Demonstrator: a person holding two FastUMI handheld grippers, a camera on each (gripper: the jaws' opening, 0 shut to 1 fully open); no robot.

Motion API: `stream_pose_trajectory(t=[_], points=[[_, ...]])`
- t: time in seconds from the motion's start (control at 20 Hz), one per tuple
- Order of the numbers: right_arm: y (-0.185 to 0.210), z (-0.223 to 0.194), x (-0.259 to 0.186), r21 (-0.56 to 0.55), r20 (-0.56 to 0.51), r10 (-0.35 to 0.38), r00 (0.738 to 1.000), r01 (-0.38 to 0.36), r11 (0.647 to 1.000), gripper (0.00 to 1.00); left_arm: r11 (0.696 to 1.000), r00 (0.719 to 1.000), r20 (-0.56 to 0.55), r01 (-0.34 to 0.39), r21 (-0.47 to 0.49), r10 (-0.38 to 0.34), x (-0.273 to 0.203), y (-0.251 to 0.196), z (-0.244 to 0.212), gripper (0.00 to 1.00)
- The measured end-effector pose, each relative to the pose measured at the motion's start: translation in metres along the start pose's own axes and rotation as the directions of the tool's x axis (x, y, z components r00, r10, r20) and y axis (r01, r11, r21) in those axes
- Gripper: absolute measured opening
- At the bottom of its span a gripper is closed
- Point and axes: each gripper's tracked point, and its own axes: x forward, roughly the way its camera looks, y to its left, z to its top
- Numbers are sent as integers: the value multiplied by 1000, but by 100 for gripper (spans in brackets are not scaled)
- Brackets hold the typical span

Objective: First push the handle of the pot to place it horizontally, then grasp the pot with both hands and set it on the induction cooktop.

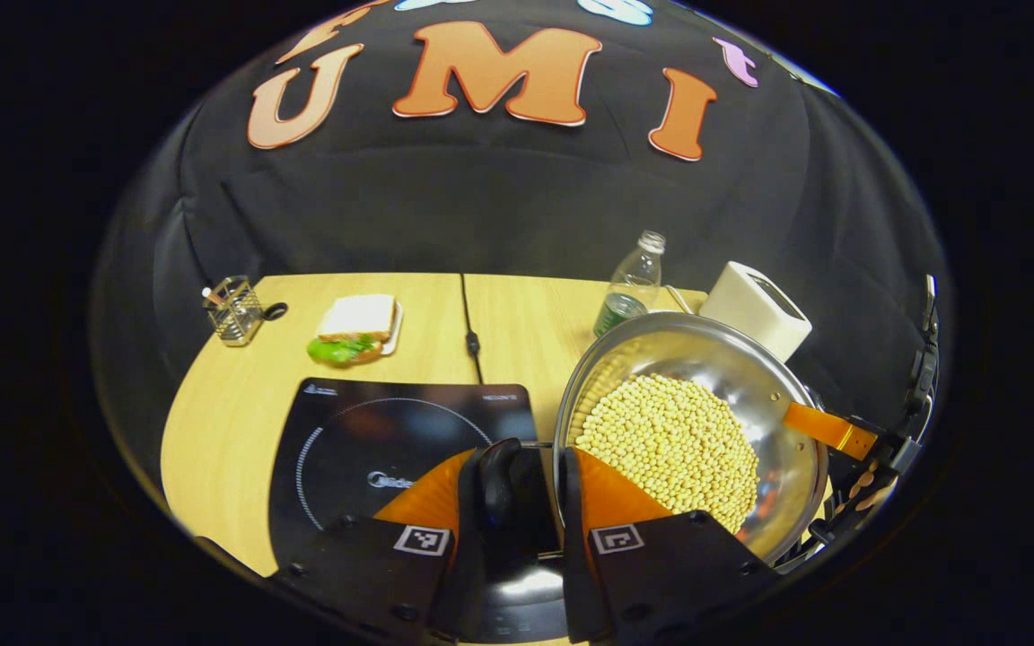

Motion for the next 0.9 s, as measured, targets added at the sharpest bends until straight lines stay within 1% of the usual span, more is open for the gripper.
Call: stream_pose_trajectory(t=[0.05, 0.15, 0.25, 0.35, 0.4, 0.45, 0.5, 0.55, 0.6, 0.65, 0.8, 0.85, 0.9], points=[[10, 0, -1, -7, 1, 8, 1000, -8, 1000, 41, 1000, 1000, 8, -8, -3, 8, -6, 11, 5, 46], [34, 1, -3, -18, 7, 24, 1000, -24, 1000, 41, 1000, 1000, 18, -20, -12, 20, -20, 31, 10, 46], [57, -2, -3, -26, 6, 39, 999, -39, 999, 41, 999, 999, 20, -36, -20, 37, -37, 52, 11, 41], [80, -9, -1, -33, -7, 56, 998, -56, 998, 41, 998, 998, 19, -54, -25, 55, -48, 75, 13, 44], [90, -14, 0, -35, -14, 62, 998, -63, 997, 41, 998, 998, 17, -61, -31, 62, -51, 86, 10, 41], [100, -19, 0, -40, -21, 70, 997, -70, 997, 41, 997, 997, 14, -69, -36, 70, -54, 94, 12, 43], [109, -23, -1, -47, -27, 74, 997, -75, 996, 41, 996, 997, 12, -74, -43, 74, -58, 105, 11, 43], [118, -27, 2, -53, -31, 77, 997, -79, 995, 41, 996, 997, 7, -78, -49, 79, -60, 116, 9, 41], [128, -30, 4, -57, -33, 80, 996, -82, 995, 41, 995, 997, 2, -82, -54, 83, -57, 130, 3, 41], [136, -35, 5, -63, -38, 83, 996, -86, 994, 41, 995, 996, -9, -88, -55, 88, -57, 141, 0, 46], [156, -52, 12, -63, -60, 90, 994, -93, 994, 41, 993, 995, -18, -101, -60, 100, -54, 167, -7, 41], [161, -58, 14, -62, -66, 89, 994, -93, 994, 41, 993, 995, -23, -102, -57, 101, -53, 176, -9, 43], [165, -63, 16, -65, -67, 87, 994, -92, 994, 41, 994, 995, -23, -100, -52, 99, -49, 182, -13, 41]])
